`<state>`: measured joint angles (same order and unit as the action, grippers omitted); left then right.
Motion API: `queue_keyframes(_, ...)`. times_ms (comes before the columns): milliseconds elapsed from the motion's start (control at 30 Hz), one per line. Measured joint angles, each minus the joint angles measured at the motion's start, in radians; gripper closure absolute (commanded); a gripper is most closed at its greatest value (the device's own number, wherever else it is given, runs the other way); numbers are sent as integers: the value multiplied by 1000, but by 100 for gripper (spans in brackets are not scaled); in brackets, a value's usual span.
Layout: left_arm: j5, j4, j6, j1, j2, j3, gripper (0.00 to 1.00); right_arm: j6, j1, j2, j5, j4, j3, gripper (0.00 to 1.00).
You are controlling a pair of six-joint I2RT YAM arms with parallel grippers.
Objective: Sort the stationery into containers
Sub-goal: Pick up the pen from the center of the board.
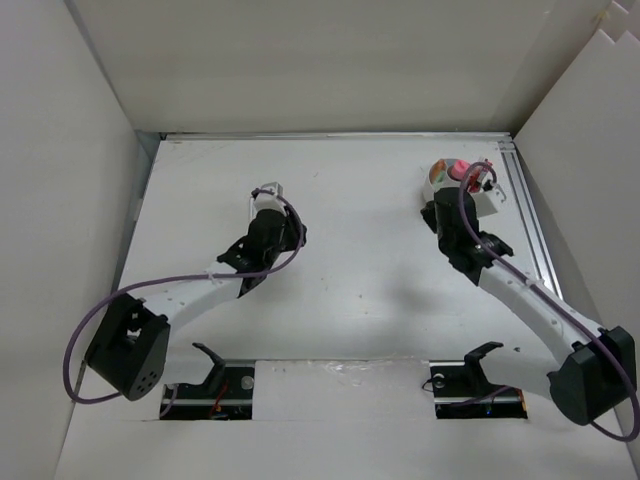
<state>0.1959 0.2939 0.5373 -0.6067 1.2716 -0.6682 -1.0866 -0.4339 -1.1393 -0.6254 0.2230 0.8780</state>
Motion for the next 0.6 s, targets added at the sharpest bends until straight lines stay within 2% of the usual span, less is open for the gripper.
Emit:
queue_keyframes(100, 80, -45, 16, 6, 77, -83, 45, 18, -45, 2, 76, -14, -10, 85)
queue_keyframes(133, 97, -61, 23, 13, 113, -120, 39, 20, -60, 3, 98, -22, -14, 72)
queue_keyframes(167, 108, -74, 29, 23, 151, -156, 37, 23, -74, 6, 118, -41, -24, 67)
queue_keyframes(233, 115, -98, 48, 58, 225, -219, 37, 29, -94, 14, 157, -68, -51, 60)
queue_keyframes(433, 140, -172, 82, 184, 381, -323, 37, 46, -111, -29, 257, -83, -61, 60)
queue_keyframes(567, 185, -247, 92, 196, 462, -418, 39, 53, -133, -39, 285, -83, -61, 60)
queue_keyframes(600, 192, -256, 92, 200, 480, -441, 43, 55, -137, -38, 286, -84, -60, 60)
